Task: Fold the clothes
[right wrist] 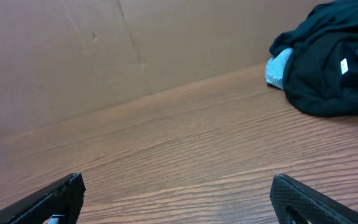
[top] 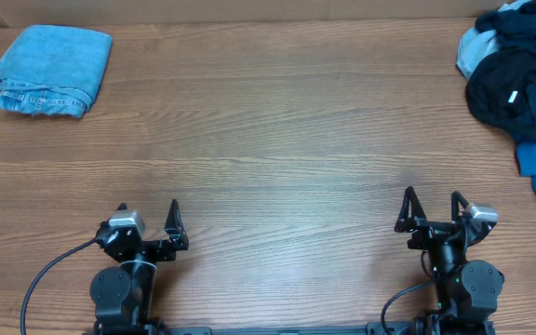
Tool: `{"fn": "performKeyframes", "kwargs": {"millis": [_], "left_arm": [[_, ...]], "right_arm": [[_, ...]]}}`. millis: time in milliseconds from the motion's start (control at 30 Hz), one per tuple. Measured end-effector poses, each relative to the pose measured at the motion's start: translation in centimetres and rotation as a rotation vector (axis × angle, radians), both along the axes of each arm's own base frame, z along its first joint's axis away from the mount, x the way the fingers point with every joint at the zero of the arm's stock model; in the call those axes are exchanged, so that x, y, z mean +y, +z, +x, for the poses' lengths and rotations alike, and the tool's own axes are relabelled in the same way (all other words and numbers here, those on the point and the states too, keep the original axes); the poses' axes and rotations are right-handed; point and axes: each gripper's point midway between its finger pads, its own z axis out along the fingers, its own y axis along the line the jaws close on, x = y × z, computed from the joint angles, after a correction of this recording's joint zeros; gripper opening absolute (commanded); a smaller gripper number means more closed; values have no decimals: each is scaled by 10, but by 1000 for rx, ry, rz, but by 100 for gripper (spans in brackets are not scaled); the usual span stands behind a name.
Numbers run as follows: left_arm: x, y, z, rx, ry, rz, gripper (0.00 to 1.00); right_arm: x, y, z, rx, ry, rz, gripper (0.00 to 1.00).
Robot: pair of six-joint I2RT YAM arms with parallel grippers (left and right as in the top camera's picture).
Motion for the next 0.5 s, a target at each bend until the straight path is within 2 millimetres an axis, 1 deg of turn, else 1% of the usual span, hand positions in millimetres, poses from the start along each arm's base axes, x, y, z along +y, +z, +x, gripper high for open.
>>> {"fn": "performKeyframes", "kwargs": {"millis": [33,100,200,333,500], "left_arm": [[0,0,0,0,0,0,100],[18,0,-1,1,104,22,100],[34,1,-3,-1,197,40,100],[44,1,-5,-1,254,50,100],[49,1,-6,0,283,56,100]], "right_arm": [[0,0,0,0,0,0,100],[0,0,0,0,0,0,100],[0,0,0,0,0,0,100],[0,0,0,0,0,0,100],[0,0,0,0,0,0,100]]}}
